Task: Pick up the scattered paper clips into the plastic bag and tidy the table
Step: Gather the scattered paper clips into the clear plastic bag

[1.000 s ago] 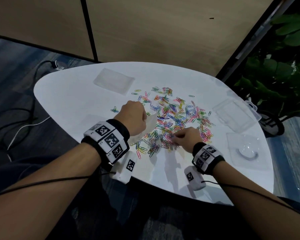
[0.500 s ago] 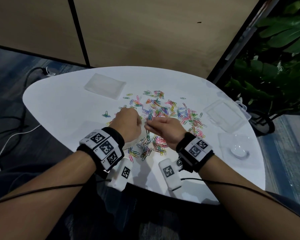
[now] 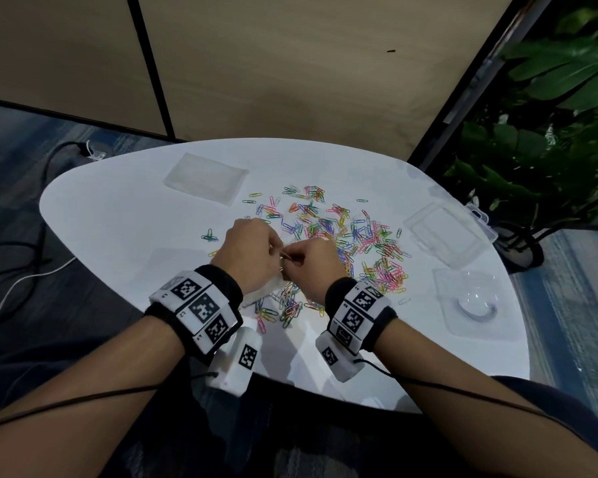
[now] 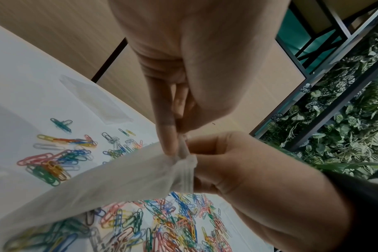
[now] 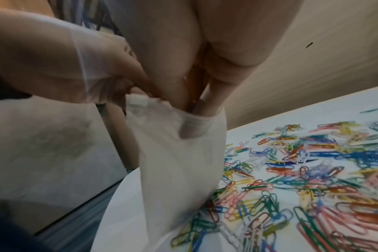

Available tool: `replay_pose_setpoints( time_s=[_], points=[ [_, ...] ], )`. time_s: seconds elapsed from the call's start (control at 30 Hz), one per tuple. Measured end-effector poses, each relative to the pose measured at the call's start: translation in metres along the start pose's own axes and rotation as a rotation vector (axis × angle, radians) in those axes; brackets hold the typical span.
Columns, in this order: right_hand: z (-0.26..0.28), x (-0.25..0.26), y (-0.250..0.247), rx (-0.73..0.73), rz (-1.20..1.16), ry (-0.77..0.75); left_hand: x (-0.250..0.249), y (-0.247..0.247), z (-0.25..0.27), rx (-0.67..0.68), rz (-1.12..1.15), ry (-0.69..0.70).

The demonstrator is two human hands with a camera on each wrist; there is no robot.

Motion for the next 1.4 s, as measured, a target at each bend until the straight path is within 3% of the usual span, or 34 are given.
replay_pose_setpoints(
  time_s=[0.2, 0.33, 0.4, 0.43, 0.53, 0.6, 0.8, 1.03, 1.1, 1.2, 1.3, 1.4],
  points=[
    [-0.003, 0.011, -0.009, 0.122, 0.140, -0.117, -0.001, 0.000, -0.001, 0.024, -0.028, 0.020],
    [-0.001, 0.004, -0.036, -0.032, -0.098, -0.089, 0.000, -0.010, -0.003, -0.018, -0.005, 0.011],
    [0.002, -0.018, -0.043, -0.076, -0.052, -0.005, 0.000, -0.013, -0.003, -0.024, 0.002, 0.015],
    [0.004, -0.034, -0.040, -0.023, 0.045, 0.060, 0.000, -0.014, -0.003, -0.020, 0.004, 0.015],
    [0.020, -0.079, -0.005, 0.324, 0.366, 0.240, -0.001, -0.014, -0.002, -0.011, -0.002, 0.016],
    [0.031, -0.091, 0.023, 0.407, 0.439, 0.253, -0.001, -0.015, -0.003, -0.013, -0.002, 0.015],
    [0.035, -0.070, 0.063, 0.250, 0.649, -0.039, 0.008, -0.020, -0.005, -0.026, -0.034, 0.002],
    [0.012, -0.062, 0.067, 0.148, 0.648, -0.131, 0.020, -0.037, -0.001, -0.051, -0.035, 0.008],
    [0.008, -0.066, 0.056, 0.135, 0.580, -0.080, 0.021, -0.040, 0.000, -0.062, -0.031, 0.014],
    [0.001, -0.083, 0.030, 0.116, 0.325, 0.158, 0.022, -0.042, 0.001, -0.056, -0.036, 0.028],
    [0.000, -0.087, 0.006, 0.101, -0.274, 0.407, 0.020, -0.040, 0.000, -0.037, -0.050, 0.043],
    [-0.004, -0.059, -0.014, 0.130, -0.896, 0.407, 0.018, -0.035, 0.000, -0.021, -0.050, 0.044]
  ],
)
Point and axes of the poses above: each hand's wrist, its own z-axis away from the middle knuckle, its own y-axis out of the palm, x = y × z, the point moved 5 cm from there along -z, towards the middle knuckle, and after that the axes turned 12 degrees about z, right-handed, at the moved point
